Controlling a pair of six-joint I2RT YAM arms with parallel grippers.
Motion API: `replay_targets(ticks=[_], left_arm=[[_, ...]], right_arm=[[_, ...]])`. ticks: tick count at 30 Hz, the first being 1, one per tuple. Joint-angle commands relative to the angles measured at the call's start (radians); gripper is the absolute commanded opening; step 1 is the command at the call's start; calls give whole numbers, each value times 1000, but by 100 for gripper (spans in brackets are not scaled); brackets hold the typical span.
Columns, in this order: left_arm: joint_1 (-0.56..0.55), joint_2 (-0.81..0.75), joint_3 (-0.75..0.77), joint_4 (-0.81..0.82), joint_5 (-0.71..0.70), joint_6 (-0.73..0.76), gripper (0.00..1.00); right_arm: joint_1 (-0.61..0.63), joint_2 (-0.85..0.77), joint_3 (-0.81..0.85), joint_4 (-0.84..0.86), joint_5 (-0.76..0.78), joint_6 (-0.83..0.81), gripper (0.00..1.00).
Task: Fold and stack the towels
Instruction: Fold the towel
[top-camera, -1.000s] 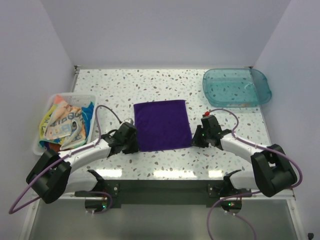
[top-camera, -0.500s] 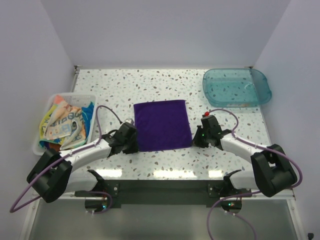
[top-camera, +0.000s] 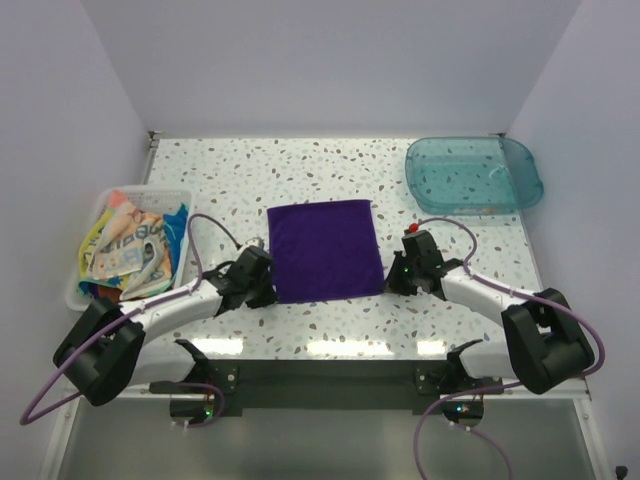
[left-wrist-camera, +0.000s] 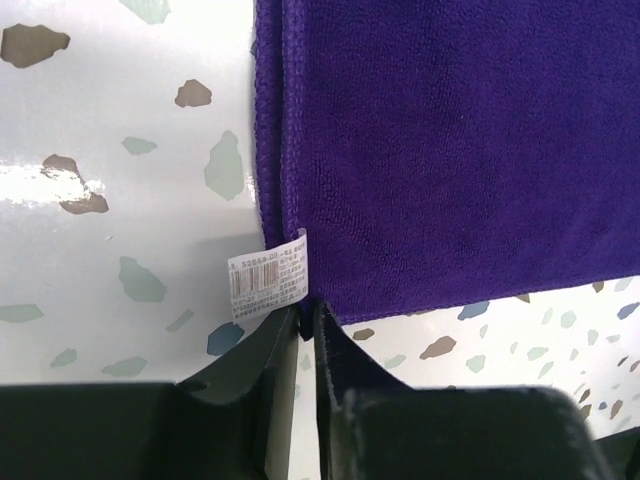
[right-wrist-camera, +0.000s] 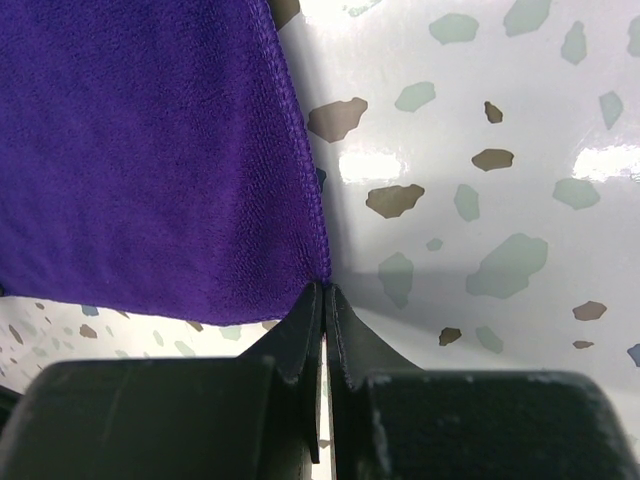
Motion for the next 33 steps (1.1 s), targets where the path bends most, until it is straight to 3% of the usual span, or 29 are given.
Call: replay_targets(ticks=[1,5,10,14,17,24,33], left_arm=[[0,-16,-16,25,-26,-27,10],[0,-45,22,-32,-45,-18,0],[15,-74,143,-127,-100,40,0],[84,-54,255,-145,-92,122,0],[201,-13,361,-136,-51,195,0],[325,219,706,-113,-8,346,0],[436,579,1188,-67,108,421,0]], right_arm=[[-3,-17,22,-8,3,-19,0],[-3,-47,65,-63,17,-40,0],[-4,-73,210,-210,58,-80,0],[-13,-72,323,-258,106,-95,0],[-45,-31,413,-241,109,-97,0],[-111,160,712,-174,69,-97,0],[-153,520,1166,-28,75,-151,0]])
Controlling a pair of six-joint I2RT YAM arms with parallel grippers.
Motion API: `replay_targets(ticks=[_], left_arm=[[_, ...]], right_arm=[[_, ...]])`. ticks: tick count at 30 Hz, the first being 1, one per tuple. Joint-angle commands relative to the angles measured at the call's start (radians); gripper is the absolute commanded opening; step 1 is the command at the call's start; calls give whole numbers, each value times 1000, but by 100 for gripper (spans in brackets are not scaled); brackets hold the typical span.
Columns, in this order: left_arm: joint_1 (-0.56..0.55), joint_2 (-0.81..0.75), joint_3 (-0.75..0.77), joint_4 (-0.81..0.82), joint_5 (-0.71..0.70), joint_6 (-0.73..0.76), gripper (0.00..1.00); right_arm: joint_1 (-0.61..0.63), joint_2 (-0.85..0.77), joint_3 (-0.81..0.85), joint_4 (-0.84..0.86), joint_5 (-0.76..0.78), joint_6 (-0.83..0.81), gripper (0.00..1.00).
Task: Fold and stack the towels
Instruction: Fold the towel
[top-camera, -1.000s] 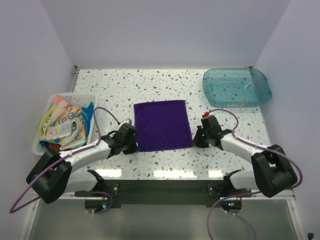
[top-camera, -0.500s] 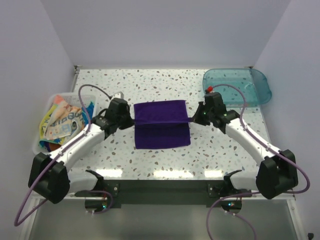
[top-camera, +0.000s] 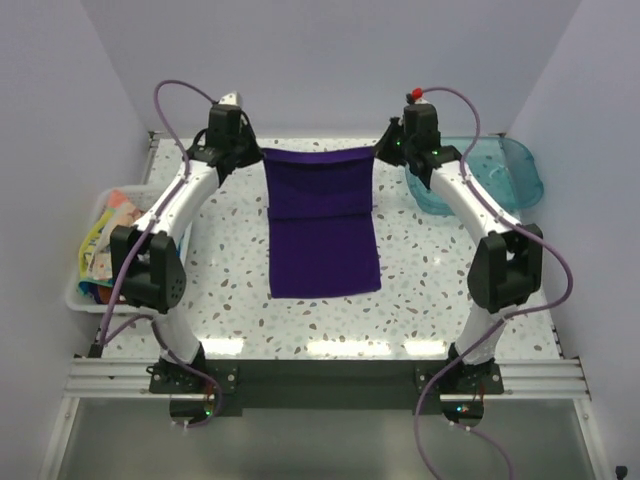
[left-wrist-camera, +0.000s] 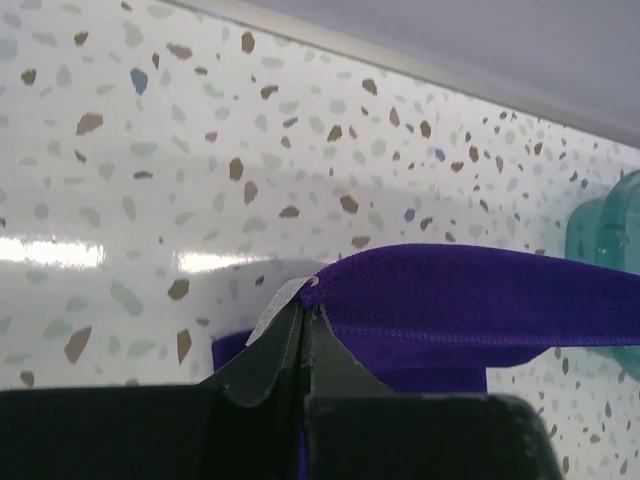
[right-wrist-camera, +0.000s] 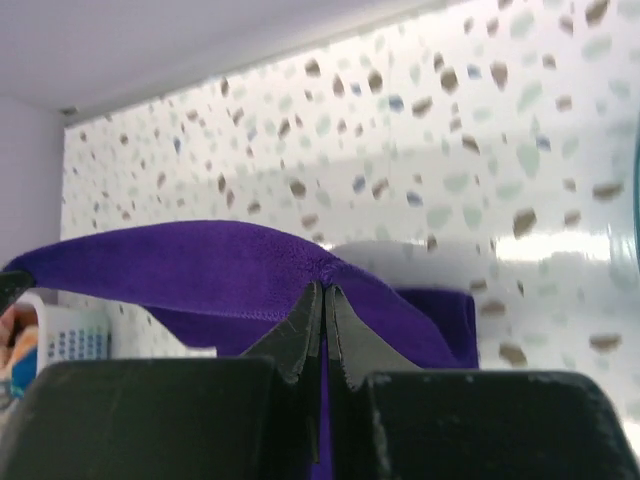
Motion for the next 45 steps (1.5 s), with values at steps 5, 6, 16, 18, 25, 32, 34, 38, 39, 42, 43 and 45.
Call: replay_targets(ticks=[5,6,16,18,25,32,34,38,39,42,43,45], left_arm=[[72,219,350,71,124,71,0],[77,233,367,74,133,71,0],[91,193,224,123,210,76,2],[91,145,138,121,233,56,3],[89,-77,-146,81,256,-6,5],[89,-250,-442,61,256,-47,5],[88,-293,-522,69,280,-60,5],[60,-356,-663,89,305,-83,5],[50,-365,-683,92,302,-89,5],[10,-392,-751,106,293,-110,6],[-7,-398,-766,107,291,-116,6],[-27,-402,-807,121,277,-135,6]], right_arm=[[-39,252,341,137,-36,-63,0],[-39,269,391,135,-46,-64,0],[-44,225,300,117,-118,-96,0],[-44,192,236,92,-135,-89,0],[-44,34,19,-6,-169,-41,0],[-44,-116,-223,-118,-183,-33,0],[-44,-170,-300,-138,-178,-43,0],[-42,-233,-424,-155,-197,-50,0],[-44,-239,-439,-158,-200,-50,0],[-40,-251,-502,-155,-200,-53,0],[-42,-253,-516,-150,-203,-49,0],[-40,-251,-551,-141,-214,-46,0]])
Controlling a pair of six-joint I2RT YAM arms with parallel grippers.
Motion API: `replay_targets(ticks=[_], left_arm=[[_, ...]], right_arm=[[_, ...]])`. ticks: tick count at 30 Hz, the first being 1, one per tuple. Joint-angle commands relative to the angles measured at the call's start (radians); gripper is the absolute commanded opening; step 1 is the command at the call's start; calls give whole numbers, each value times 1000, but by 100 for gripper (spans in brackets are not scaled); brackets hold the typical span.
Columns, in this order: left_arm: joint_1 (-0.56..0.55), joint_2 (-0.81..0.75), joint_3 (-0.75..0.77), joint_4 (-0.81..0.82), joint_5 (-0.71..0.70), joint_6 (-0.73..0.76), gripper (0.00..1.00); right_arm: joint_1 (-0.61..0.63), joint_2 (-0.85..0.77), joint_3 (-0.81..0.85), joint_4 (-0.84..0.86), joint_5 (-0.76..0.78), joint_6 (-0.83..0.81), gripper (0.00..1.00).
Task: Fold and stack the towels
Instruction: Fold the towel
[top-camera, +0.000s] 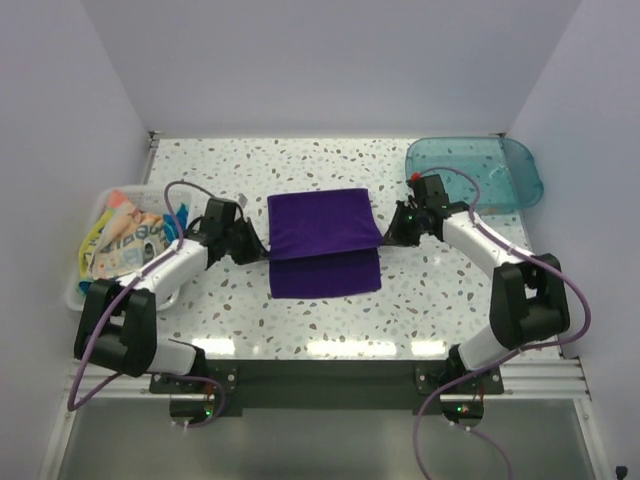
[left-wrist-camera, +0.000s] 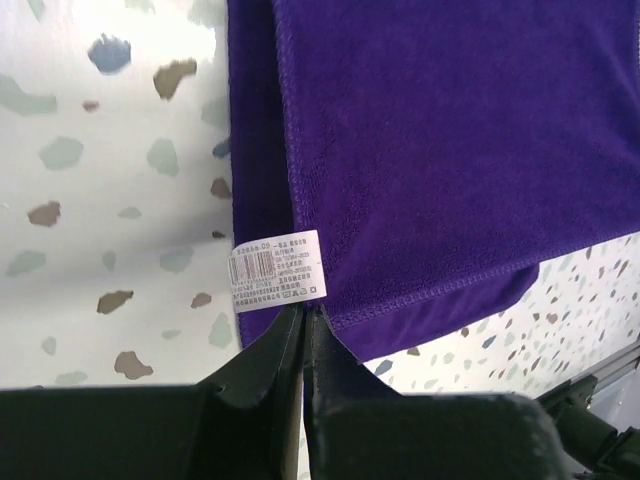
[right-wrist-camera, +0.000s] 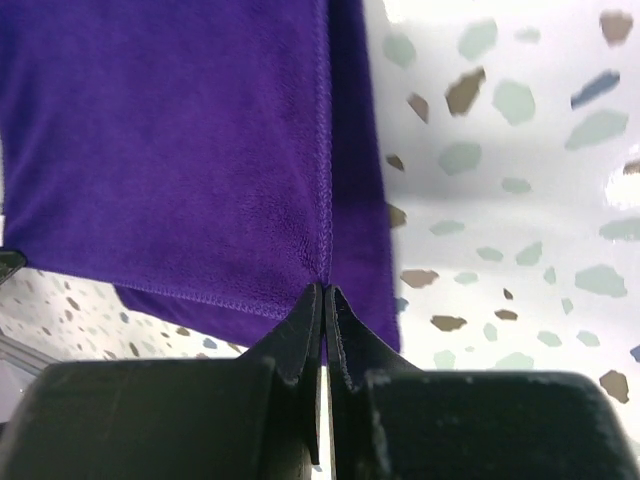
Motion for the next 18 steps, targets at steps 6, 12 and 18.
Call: replay_targets(ticks=[6,12,18], left_arm=[[-54,-35,-71,41,-68,-33,6],[-54,-58,64,-75,-120,5,6],[-60,-161,80,-172,-126,7,6]], right_arm=[[-10,-20,-54,13,-7,-14,0],[-10,-45,45,-65,0,-41,0],[-8,-163,18,-141,-10,-47,0]])
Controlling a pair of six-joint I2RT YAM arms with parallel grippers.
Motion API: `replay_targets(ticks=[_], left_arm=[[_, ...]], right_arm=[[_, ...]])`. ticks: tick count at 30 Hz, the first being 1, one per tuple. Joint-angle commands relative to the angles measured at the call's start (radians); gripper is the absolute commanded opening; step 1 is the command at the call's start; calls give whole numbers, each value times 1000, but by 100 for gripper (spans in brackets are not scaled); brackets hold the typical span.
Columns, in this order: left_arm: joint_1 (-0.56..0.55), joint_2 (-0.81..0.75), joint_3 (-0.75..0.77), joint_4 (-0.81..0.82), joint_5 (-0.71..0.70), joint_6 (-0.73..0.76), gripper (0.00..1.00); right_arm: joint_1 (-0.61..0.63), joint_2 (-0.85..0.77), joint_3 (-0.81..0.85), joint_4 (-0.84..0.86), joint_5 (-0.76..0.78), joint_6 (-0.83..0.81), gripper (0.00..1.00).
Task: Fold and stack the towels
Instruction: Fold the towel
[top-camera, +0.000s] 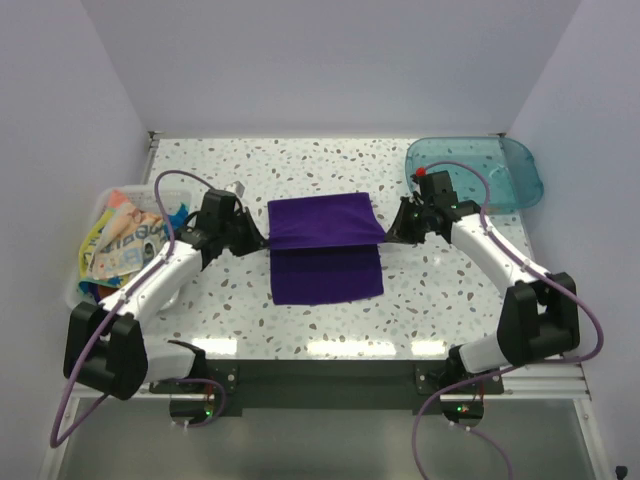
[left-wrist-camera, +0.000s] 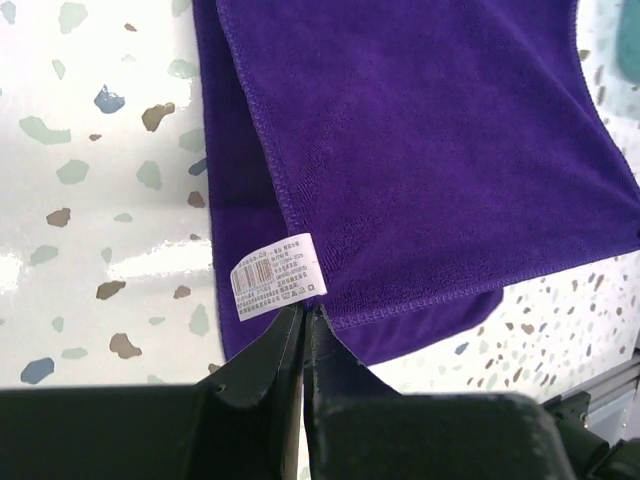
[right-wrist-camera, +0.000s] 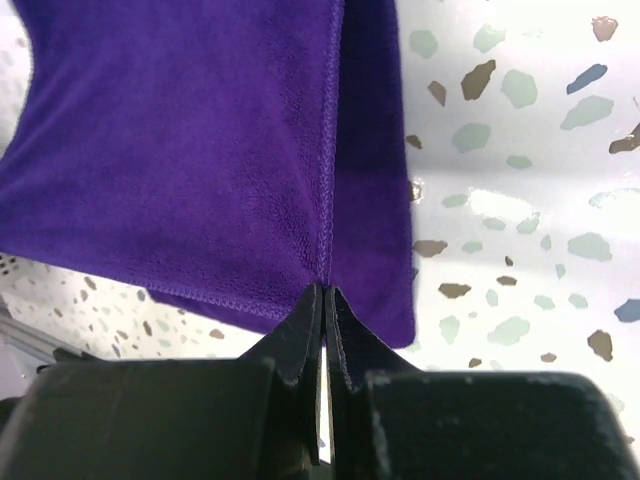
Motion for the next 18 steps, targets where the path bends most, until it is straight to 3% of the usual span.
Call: replay_targets(ticks=[1,10,18], left_arm=[[-6,-88,8,-82,-20,26,7],[-73,-171,-308,3,64,-59,8],[-179,-142,-436,111,46,-137,8]], right_arm=[[-5,-114,-6,-70,-13,-22,0],[1,-173,-305,40,-36,23,0],[1,-98,-441,145,-23,23,0]])
